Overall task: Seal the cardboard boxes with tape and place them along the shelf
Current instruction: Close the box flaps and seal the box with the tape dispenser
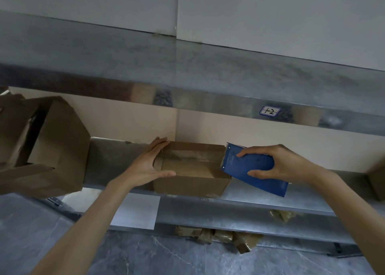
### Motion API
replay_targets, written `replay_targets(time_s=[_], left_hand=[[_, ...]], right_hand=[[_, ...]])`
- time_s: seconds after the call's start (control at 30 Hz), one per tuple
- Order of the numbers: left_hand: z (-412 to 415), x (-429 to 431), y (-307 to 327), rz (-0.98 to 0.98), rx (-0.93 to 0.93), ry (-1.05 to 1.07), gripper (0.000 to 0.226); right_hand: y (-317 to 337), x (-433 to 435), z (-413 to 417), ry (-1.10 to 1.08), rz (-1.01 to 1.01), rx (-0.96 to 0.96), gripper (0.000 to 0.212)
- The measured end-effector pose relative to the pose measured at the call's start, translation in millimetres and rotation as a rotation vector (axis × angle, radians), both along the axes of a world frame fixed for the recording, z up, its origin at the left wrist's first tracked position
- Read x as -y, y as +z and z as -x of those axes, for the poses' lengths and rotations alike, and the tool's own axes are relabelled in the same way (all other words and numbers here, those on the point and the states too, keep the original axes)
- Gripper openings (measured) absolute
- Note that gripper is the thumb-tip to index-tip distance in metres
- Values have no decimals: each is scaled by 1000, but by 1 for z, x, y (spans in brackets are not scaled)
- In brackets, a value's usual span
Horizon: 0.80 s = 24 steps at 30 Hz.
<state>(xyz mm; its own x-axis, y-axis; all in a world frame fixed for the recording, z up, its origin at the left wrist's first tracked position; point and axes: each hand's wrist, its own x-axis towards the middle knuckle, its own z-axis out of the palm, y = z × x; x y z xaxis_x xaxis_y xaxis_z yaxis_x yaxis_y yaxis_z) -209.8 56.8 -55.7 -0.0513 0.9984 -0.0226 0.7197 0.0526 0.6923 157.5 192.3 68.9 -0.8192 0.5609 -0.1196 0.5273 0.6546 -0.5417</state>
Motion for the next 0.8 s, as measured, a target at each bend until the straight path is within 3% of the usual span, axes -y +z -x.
replay_targets(time_s=[0.47, 0.8], left_hand=[[1, -11, 17, 63, -156, 11, 123], [-21, -12, 12, 14, -130, 27, 131]], right_hand=[[-6, -11, 2, -61, 52, 4, 46], [-5, -20, -1, -25, 82, 15, 44]])
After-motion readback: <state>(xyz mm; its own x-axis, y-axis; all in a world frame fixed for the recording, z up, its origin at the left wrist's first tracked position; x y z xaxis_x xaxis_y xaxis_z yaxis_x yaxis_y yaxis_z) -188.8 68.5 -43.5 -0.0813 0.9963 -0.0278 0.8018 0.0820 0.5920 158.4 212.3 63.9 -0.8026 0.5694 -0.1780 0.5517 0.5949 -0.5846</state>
